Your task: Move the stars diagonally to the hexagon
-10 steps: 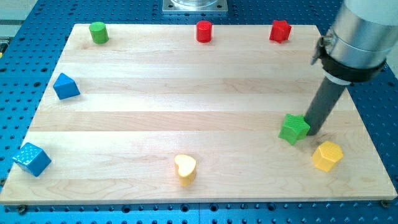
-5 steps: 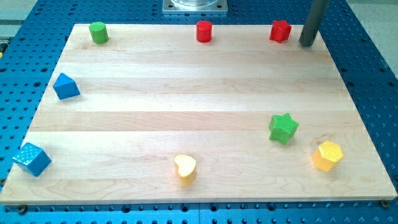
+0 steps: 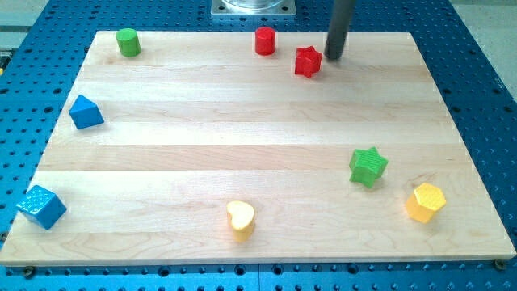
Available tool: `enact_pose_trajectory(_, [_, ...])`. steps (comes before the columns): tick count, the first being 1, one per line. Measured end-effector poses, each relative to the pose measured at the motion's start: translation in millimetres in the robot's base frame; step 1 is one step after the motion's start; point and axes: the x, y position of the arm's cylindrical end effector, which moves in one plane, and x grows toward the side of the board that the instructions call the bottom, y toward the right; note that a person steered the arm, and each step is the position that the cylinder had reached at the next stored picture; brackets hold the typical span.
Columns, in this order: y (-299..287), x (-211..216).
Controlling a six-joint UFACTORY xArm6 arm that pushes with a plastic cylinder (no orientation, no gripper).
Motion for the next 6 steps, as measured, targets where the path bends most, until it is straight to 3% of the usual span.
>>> enact_pose_trajectory(1, [-44,57])
enact_pose_trajectory(2, [5,145])
enact_pose_trajectory(3, [6,114])
enact_pose_trajectory(4, [-31,67])
enact_pose_trajectory(5, [-79,80])
enact_pose_trajectory(6, [-43,144])
